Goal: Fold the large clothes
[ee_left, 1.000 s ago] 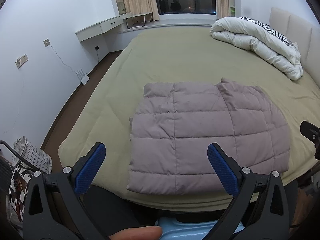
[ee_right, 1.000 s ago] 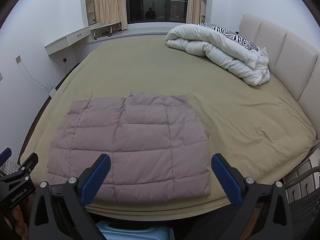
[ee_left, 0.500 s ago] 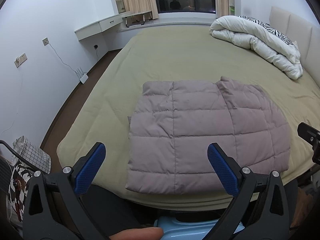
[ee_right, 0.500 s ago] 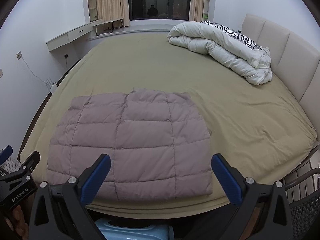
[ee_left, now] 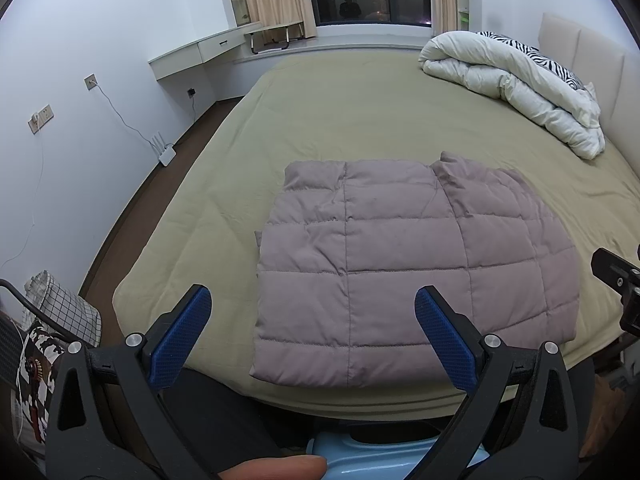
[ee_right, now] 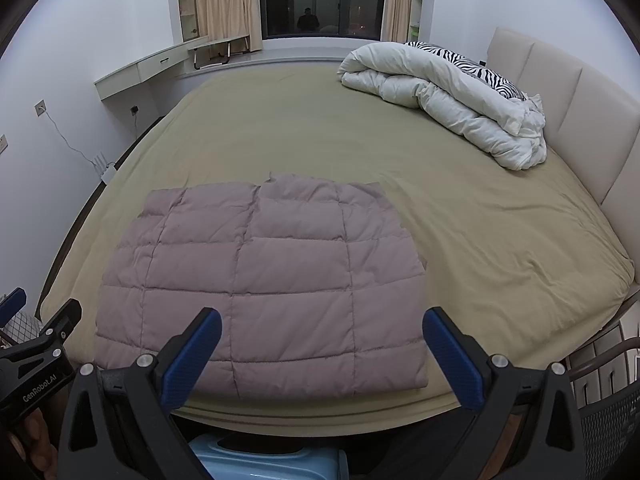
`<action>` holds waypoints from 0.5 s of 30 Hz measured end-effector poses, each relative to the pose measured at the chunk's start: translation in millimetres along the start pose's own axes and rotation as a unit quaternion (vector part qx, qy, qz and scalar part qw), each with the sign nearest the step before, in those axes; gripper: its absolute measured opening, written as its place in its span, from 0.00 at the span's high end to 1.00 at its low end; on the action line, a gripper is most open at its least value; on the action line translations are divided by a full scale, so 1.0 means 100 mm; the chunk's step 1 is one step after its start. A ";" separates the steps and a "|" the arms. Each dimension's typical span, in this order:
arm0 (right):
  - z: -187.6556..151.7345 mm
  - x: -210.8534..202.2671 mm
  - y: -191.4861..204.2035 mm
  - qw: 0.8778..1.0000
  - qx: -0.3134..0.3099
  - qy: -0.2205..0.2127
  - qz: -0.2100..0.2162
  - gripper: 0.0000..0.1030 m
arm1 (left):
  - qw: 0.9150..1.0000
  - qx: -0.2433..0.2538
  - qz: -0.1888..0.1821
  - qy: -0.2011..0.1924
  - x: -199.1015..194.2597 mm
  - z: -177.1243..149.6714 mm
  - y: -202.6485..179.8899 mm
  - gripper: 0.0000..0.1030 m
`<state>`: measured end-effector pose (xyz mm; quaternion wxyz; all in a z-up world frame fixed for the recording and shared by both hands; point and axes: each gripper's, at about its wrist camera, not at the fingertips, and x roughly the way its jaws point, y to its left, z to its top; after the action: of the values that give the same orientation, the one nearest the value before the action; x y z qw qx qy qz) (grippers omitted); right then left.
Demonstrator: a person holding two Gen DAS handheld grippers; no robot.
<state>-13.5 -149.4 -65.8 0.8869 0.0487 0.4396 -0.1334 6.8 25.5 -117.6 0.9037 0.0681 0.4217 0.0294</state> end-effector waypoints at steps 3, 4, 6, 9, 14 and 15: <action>0.00 0.00 0.00 1.000 0.000 0.001 0.000 0.00 | 1.000 0.000 -0.001 0.001 0.00 -0.01 -0.01 0.00; 0.01 0.00 -0.01 1.000 0.000 0.001 0.001 0.00 | 1.000 -0.001 0.000 0.001 0.00 -0.01 -0.01 0.00; 0.00 0.00 -0.01 1.000 -0.001 0.002 0.001 0.00 | 1.000 -0.001 -0.001 0.001 0.01 -0.02 -0.01 0.00; 0.00 0.00 0.00 1.000 0.000 0.002 0.000 0.00 | 1.000 -0.002 -0.001 0.002 0.01 -0.02 -0.01 0.00; 0.00 0.00 0.00 1.000 -0.001 0.002 0.000 0.00 | 1.000 -0.002 -0.001 0.002 0.01 -0.04 -0.01 0.00; 0.00 0.00 0.00 1.000 -0.001 0.002 0.000 0.00 | 1.000 -0.002 -0.001 0.002 0.01 -0.04 -0.01 0.00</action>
<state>-13.9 -149.7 -66.1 0.8862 0.0483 0.4410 -0.1333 4.6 25.0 -121.3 0.9032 0.0658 0.4232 0.0295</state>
